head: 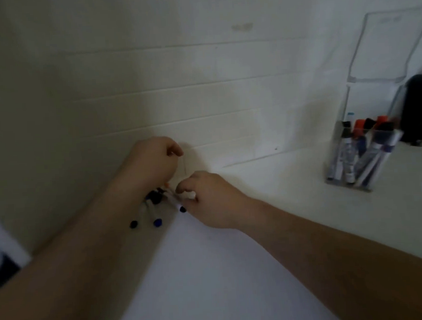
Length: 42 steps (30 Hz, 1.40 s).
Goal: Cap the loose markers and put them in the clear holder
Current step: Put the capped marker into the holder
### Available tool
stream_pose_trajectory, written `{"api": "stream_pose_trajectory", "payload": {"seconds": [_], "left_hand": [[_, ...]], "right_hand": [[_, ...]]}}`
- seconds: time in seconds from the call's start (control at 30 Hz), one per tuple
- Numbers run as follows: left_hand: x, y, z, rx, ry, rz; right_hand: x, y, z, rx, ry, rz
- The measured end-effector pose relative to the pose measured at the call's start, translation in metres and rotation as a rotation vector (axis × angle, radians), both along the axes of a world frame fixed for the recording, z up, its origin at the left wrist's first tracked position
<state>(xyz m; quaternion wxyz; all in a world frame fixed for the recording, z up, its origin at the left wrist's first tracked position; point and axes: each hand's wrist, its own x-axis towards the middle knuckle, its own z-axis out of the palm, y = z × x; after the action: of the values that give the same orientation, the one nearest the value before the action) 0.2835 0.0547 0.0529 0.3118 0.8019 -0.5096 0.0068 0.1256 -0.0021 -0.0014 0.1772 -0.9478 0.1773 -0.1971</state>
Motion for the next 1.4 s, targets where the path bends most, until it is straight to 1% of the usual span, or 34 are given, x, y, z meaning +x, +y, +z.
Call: {"api": "stream_pose_trajectory", "payload": {"seconds": [0.07, 0.13, 0.2, 0.27, 0.37, 0.53, 0.6, 0.67, 0.77, 0.83, 0.97, 1.07, 1.17, 1.27, 1.33, 1.4], "left_hand": [[0.003, 0.001, -0.009, -0.011, 0.034, 0.078], [0.007, 0.003, -0.016, 0.030, 0.070, 0.120], [0.010, 0.007, -0.020, 0.092, 0.099, 0.130], [0.009, 0.011, -0.023, 0.111, 0.124, 0.129], [0.006, 0.015, -0.024, 0.163, 0.077, 0.116], [0.003, 0.017, -0.022, 0.272, 0.004, 0.106], [-0.002, 0.016, -0.024, 0.345, -0.025, 0.097], [-0.006, 0.013, -0.027, 0.369, -0.037, 0.071], [-0.009, 0.009, -0.030, 0.348, -0.042, 0.002], [-0.011, 0.007, -0.033, 0.321, -0.062, -0.041], [-0.028, 0.002, -0.035, 0.243, -0.095, -0.165], [-0.045, -0.002, -0.037, 0.242, -0.161, -0.268], [-0.051, -0.005, -0.037, 0.266, -0.188, -0.210], [-0.056, -0.006, -0.039, 0.258, -0.168, -0.177], [-0.064, -0.006, -0.040, 0.175, -0.145, -0.166], [-0.071, -0.007, -0.040, 0.068, -0.041, -0.187]], "right_hand": [[0.013, 0.000, -0.002, -0.029, 0.048, 0.015], [0.020, -0.003, -0.005, -0.037, 0.051, 0.014], [0.022, -0.005, -0.009, -0.004, 0.047, -0.009], [0.023, -0.004, -0.009, 0.019, 0.041, -0.039], [0.020, -0.003, -0.003, -0.029, 0.047, -0.118], [-0.010, -0.024, 0.004, -0.182, 0.167, -0.264], [-0.030, -0.037, 0.007, -0.182, 0.200, -0.325], [-0.052, -0.049, 0.010, -0.152, 0.243, -0.376], [-0.084, -0.064, 0.011, -0.161, 0.286, -0.399], [-0.103, -0.071, 0.006, -0.178, 0.281, -0.412], [-0.127, -0.073, -0.011, -0.160, 0.097, -0.395], [-0.132, -0.072, -0.007, -0.160, 0.078, -0.340], [-0.136, -0.070, -0.007, -0.123, 0.051, -0.368], [-0.135, -0.066, -0.016, -0.082, 0.008, -0.401], [-0.132, -0.064, -0.018, -0.090, 0.014, -0.408], [-0.131, -0.064, -0.021, -0.091, 0.000, -0.402]]}}
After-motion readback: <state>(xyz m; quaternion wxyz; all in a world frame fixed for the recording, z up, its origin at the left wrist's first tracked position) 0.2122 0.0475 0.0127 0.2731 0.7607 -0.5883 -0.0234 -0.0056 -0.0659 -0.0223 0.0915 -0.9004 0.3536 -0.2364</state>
